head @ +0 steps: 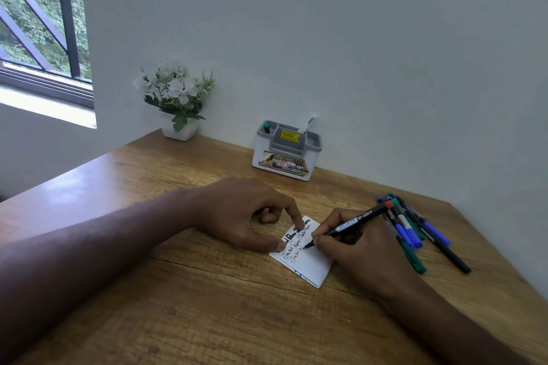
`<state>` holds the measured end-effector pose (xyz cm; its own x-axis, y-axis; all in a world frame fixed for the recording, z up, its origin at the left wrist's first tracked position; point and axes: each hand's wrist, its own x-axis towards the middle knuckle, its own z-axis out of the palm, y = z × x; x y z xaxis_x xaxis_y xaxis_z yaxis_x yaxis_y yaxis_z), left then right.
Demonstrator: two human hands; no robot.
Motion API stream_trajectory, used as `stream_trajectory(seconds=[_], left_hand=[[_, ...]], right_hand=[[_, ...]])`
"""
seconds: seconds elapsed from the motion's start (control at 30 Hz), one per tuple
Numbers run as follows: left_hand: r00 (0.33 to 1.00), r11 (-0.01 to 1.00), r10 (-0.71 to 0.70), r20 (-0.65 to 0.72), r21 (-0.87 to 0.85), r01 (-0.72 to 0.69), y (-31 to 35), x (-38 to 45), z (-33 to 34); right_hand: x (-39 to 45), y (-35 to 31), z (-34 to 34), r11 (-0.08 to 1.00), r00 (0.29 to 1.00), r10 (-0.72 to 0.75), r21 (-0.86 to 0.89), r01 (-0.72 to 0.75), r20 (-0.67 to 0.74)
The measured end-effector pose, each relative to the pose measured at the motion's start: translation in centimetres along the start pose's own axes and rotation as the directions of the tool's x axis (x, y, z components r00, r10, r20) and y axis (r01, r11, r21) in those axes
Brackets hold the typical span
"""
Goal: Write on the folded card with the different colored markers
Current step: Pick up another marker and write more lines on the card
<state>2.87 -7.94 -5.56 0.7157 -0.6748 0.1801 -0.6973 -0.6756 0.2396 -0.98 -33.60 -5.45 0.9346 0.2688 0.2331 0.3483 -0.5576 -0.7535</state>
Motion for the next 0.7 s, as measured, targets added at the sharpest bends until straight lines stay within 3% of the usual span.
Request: stream_trajectory(seconds=[0.7], left_hand=[[1.0, 1.0, 0.0, 0.006, -0.004, 0.0, 0.03, -0.13, -0.03]], right_hand=[[0.19, 0.38, 0.09, 0.999, 0.999, 0.045, 0.009, -0.045, -0.024]])
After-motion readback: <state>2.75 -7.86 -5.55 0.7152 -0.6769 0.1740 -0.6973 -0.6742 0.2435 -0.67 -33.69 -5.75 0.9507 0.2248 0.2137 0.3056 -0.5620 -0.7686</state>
